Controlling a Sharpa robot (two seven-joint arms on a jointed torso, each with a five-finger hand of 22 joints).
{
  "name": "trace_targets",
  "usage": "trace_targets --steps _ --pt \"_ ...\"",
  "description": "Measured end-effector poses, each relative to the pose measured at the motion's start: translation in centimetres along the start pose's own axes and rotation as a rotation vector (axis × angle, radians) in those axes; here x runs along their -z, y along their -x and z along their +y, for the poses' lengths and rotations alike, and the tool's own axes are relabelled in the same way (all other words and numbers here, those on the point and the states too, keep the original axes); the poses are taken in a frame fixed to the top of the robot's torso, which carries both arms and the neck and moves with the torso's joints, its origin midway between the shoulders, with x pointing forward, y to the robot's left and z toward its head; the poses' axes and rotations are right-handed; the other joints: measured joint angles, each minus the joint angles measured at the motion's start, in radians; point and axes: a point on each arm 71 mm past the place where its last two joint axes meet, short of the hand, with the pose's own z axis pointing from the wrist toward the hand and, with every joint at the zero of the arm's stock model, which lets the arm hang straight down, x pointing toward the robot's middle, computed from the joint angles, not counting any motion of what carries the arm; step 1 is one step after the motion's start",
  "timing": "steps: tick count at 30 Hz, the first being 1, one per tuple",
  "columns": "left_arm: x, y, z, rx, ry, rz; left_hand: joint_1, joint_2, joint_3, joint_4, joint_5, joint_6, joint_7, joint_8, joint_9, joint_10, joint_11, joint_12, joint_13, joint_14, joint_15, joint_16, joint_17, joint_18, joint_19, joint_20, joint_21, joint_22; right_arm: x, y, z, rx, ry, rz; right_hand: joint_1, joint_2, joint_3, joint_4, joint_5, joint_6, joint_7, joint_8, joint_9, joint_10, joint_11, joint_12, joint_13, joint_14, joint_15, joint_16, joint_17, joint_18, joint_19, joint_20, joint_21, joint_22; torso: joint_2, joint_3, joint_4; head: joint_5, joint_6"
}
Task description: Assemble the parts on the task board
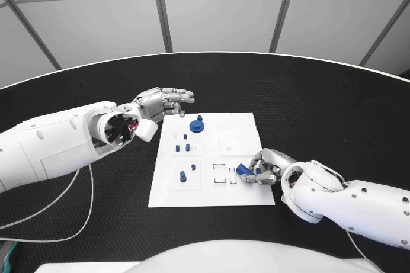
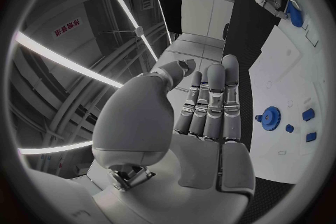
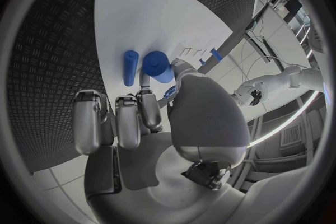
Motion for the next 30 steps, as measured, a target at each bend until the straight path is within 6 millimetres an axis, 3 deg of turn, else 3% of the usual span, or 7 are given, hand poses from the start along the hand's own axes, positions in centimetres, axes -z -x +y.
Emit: trace_targets --steps 10,17,23,30 --pt "0.1 0.1 0.0 0.0 0.0 -0.002 0.0 0.0 0.0 0.0 0.0 0.0 0.0 0.0 0.0 0.0 0.0 0.0 0.0 0.0 0.0 0.0 0.0 0.0 0.0 0.0 0.0 0.0 0.1 -0.3 0.2 -0.009 0.009 -0.002 0.037 0.014 0.005 -0.005 0.016 0.007 -0.007 0.009 -0.009 0.014 -0.006 0.015 0.0 0.0 0.0 0.0 0.0 0.0 0.0 0.0 0.007 0.0 -0.001 0.0008 -0.0013 0.002 -0.003" --pt "0.1 0.1 0.0 0.0 0.0 -0.004 0.0 0.0 0.0 0.0 0.0 0.0 0.0 0.0 0.0 0.0 0.0 0.0 0.0 0.0 0.0 0.0 0.0 0.0 0.0 0.0 0.0 0.0 0.7 0.1 0.3 -0.036 0.03 -0.037 0.086 0.03 0.064 -0.007 -0.007 0.025 -0.014 0.017 -0.014 0.027 -0.02 0.033 0.0 -0.001 -0.01 0.006 0.001 0.0 -0.002 -0.002 0.015 0.0 -0.001 0.0008 -0.0015 0.003 -0.003" --pt "0.1 0.1 0.0 -0.001 0.0 -0.007 -0.004 0.004 -0.003 0.003 0.0 0.0 0.0 0.0 0.0 0.0 0.0 0.0 -0.001 0.0 0.0 0.0 0.0 0.0 0.0 0.0 -0.004 -0.001 2.0 0.5 0.8 -0.069 0.071 -0.066 0.105 0.035 0.124 -0.005 -0.01 0.034 -0.005 0.019 -0.014 0.034 -0.027 0.055 0.0 -0.001 -0.017 0.006 0.001 0.0 -0.003 -0.011 0.03 0.0 -0.001 0.0008 -0.0028 0.004 -0.002" --pt "-0.1 0.0 0.0 -0.001 0.0 -0.003 -0.004 0.004 -0.003 0.003 0.0 0.0 0.0 0.0 0.0 0.0 0.0 0.0 -0.001 0.0 0.0 0.0 0.0 0.0 0.0 0.0 -0.004 -0.001 2.8 0.6 1.8 -0.09 0.108 -0.07 0.108 0.033 0.142 0.002 0.001 0.038 -0.001 0.019 -0.014 0.039 -0.032 0.062 0.0 -0.001 -0.024 0.012 0.001 0.0 0.0 -0.015 0.036 0.0 -0.002 0.0002 -0.0017 -0.001 0.001"
